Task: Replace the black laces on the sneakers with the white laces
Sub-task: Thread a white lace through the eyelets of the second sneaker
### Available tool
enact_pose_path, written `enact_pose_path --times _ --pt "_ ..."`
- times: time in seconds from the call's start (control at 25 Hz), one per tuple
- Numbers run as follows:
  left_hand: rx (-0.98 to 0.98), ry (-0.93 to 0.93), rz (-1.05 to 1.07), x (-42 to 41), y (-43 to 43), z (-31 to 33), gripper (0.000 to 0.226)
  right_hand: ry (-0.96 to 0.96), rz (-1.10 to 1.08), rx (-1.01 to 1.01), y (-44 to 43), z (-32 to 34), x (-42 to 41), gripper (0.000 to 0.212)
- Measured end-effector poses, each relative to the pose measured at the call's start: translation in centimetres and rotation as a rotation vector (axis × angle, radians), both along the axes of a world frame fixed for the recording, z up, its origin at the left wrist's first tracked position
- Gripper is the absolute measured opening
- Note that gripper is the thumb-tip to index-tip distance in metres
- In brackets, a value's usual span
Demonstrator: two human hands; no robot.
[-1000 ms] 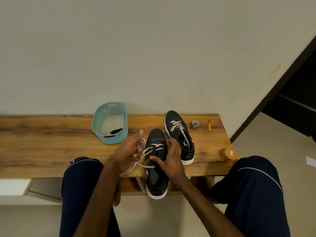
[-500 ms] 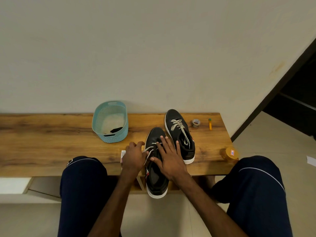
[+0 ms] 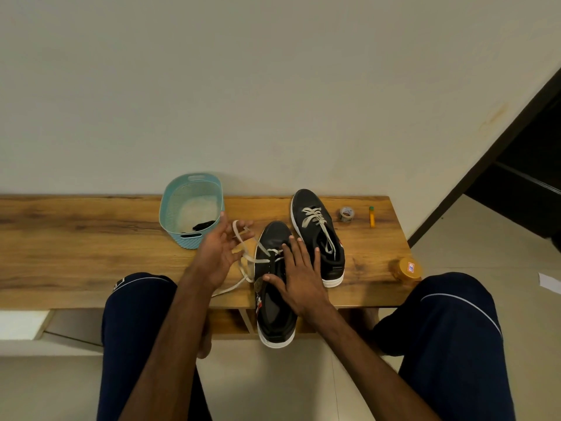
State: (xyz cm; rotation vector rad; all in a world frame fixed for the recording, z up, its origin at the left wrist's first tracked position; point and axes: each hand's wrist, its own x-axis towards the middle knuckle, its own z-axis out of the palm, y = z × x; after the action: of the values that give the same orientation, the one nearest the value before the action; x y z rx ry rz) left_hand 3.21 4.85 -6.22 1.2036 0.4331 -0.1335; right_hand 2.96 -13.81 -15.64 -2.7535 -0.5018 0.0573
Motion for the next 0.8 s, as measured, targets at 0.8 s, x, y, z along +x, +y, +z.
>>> enact_pose_path --times 0.8 --pt "1.464 0.339 0.004 -1.2 2.9 -1.4 0.022 -0.365 0.158 0.498 1.8 6.7 0.2 0.011"
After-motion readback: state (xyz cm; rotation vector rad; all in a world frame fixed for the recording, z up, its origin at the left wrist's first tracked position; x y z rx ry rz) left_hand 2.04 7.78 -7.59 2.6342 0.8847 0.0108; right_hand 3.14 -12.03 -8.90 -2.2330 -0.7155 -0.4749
